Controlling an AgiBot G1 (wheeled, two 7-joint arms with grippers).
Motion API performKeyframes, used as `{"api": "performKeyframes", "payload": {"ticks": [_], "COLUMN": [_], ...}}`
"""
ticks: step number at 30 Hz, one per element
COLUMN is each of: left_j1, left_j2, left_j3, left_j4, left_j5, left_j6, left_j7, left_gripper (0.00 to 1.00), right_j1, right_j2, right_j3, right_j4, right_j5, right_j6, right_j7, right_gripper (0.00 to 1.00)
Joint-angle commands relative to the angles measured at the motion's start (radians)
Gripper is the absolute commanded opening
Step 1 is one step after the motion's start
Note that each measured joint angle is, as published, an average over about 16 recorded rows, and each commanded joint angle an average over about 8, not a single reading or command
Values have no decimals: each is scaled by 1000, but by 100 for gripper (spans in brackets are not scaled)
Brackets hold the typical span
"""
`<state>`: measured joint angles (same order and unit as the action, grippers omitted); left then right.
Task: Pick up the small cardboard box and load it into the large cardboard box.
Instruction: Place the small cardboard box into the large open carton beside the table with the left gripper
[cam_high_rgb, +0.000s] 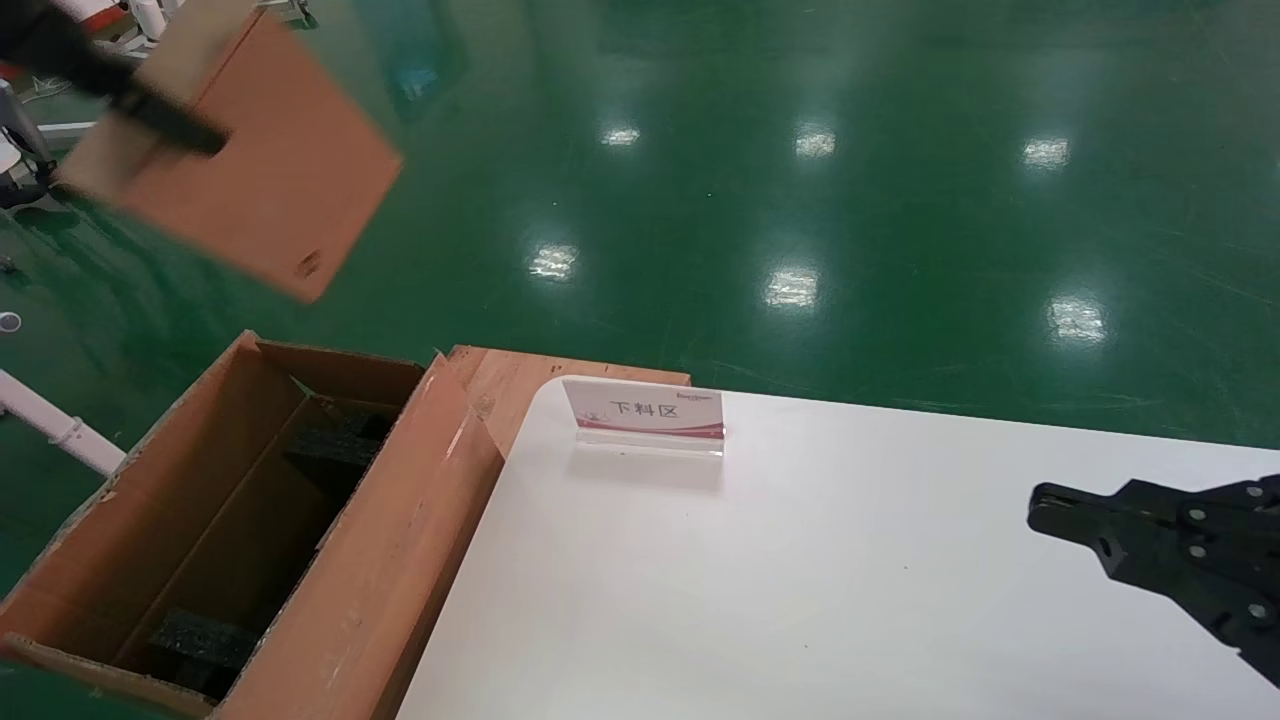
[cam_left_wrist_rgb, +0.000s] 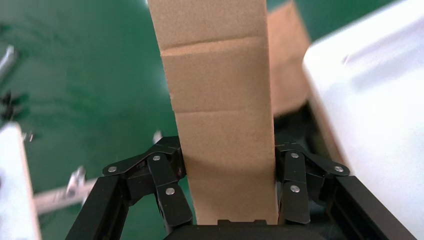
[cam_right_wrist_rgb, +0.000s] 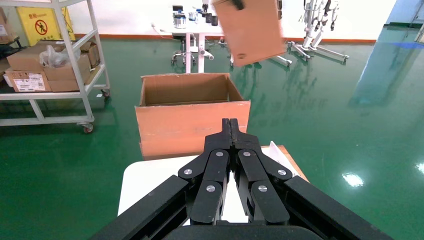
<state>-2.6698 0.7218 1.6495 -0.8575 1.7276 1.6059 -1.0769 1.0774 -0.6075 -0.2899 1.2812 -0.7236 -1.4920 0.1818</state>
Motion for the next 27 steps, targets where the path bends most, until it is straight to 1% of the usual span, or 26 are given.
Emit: {"api": "performKeyframes", "payload": {"ticks": [1,2,3,4,7,10,14,19,27], "left_j1": [-30,-44,-58,-72,-109,-140,-165,-168,-133], "left_j2": [-9,-17,-24,-31,-47,-56,-62,-73,-116], "left_j3": [72,116,161,206,335,446,551,623,674], "left_j4": [25,26,26,25,17,0,-27,-54,-101], "left_j5": [-10,-23,-38,-54,-113,-178,-244,-294,-328], "left_j6": [5,5,5,6,4,0,-11,-25,-61], "left_j7": [34,39,42,42,33,14,-11,-42,-108], "left_gripper": [0,0,0,0,0,0,0,0,0], "right_j1": [0,0,0,0,0,0,0,0,0], "right_j2": [0,0,0,0,0,0,0,1,1], "right_j3": [0,0,0,0,0,-1,-1,-1,-2], "right_j4": [0,0,0,0,0,0,0,0,0], "right_j5": [0,0,0,0,0,0,1,1,1], "right_j6": [0,0,0,0,0,0,0,1,1], "right_j7": [0,0,0,0,0,0,0,-1,-1], "right_gripper": [76,88,99,100,100,100,100,100,100]}}
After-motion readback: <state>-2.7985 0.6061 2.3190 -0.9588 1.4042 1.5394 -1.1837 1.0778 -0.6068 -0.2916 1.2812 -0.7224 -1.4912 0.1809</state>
